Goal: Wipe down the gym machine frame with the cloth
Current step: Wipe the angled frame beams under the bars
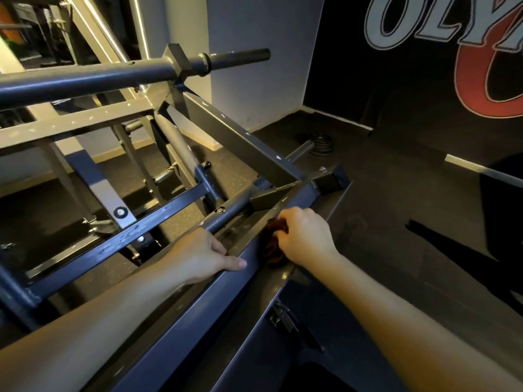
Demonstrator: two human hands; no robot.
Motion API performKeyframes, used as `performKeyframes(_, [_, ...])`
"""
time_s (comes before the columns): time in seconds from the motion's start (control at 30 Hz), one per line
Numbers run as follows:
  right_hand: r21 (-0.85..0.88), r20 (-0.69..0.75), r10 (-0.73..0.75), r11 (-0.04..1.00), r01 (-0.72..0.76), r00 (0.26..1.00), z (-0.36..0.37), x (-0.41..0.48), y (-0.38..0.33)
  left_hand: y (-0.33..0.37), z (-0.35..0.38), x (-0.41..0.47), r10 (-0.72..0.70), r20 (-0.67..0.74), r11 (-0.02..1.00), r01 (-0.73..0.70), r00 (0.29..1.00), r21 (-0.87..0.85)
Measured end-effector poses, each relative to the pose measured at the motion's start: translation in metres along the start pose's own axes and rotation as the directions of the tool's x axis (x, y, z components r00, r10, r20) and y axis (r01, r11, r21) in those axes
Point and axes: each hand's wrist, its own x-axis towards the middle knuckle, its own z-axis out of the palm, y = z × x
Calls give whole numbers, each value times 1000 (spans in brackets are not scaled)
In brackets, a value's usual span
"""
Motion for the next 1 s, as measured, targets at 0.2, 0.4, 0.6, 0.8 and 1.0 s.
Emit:
performKeyframes(0.2, [-261, -140, 179, 942, -211, 974, -24, 66, 42, 7, 0, -5, -42, 1, 999, 42, 999, -28])
performKeyframes(0.4, [-173, -187, 226, 950, -259, 956, -19, 63, 44, 6, 1, -8, -58, -15, 997, 57, 998, -51])
performKeyframes(0.6, [-78, -63, 102, 991, -107, 993, -6, 57, 51, 7, 0, -6, -69, 4, 996, 69, 998, -47])
performKeyframes(0.8, [-332, -216, 171, 913, -237, 961, -22, 80, 58, 7, 4, -8, -89, -26, 993, 86, 996, -77])
performKeyframes(1.0, [-69, -85, 73, 994, -79, 994, 3, 17, 9, -2, 0, -5, -37, 10, 994, 38, 999, -103])
